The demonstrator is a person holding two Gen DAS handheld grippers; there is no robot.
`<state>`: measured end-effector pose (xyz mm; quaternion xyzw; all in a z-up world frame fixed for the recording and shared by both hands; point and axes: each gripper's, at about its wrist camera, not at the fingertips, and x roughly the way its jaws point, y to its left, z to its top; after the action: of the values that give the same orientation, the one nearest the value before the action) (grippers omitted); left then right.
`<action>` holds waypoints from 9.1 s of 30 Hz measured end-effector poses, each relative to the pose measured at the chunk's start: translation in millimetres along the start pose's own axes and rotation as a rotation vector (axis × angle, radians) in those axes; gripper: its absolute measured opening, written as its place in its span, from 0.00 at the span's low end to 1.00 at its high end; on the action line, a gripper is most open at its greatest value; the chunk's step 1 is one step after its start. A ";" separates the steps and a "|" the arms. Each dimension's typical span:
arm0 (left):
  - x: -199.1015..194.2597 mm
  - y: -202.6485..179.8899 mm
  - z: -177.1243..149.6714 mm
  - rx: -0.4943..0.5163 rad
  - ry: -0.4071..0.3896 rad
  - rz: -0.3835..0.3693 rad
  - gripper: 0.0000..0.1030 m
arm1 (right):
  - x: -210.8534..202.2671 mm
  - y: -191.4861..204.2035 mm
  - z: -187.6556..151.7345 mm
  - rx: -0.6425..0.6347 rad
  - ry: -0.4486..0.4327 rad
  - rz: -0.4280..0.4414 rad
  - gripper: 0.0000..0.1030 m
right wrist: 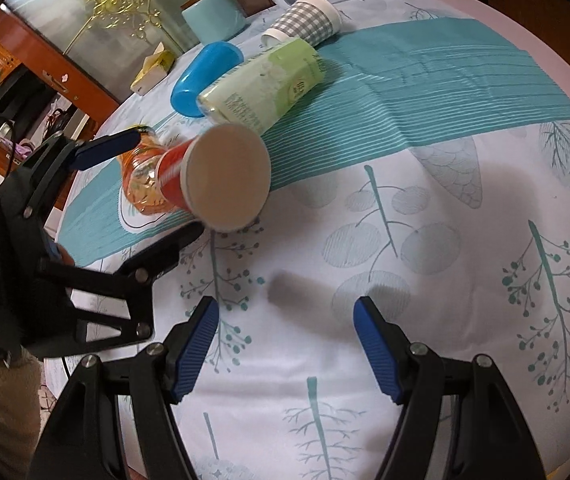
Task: Flip cup upright
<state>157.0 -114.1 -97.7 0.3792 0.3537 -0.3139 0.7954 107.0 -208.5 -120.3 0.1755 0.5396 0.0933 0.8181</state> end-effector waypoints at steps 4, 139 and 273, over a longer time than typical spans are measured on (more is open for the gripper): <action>15.5 8.7 9.2 -0.010 0.033 -0.030 0.84 | 2.7 -8.2 2.4 0.021 0.005 0.011 0.68; -95.2 11.1 -113.5 -1.088 0.294 -0.209 0.77 | -4.0 26.6 12.1 -0.113 0.306 0.093 0.68; -206.0 -21.7 -101.5 -1.081 0.013 0.301 0.99 | -136.0 85.4 -67.5 -0.397 -0.387 -0.035 0.68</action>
<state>-6.4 6.0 12.1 -0.0342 0.4111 0.0312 0.9104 -6.1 -163.8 4.4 0.0167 0.3475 0.1477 0.9258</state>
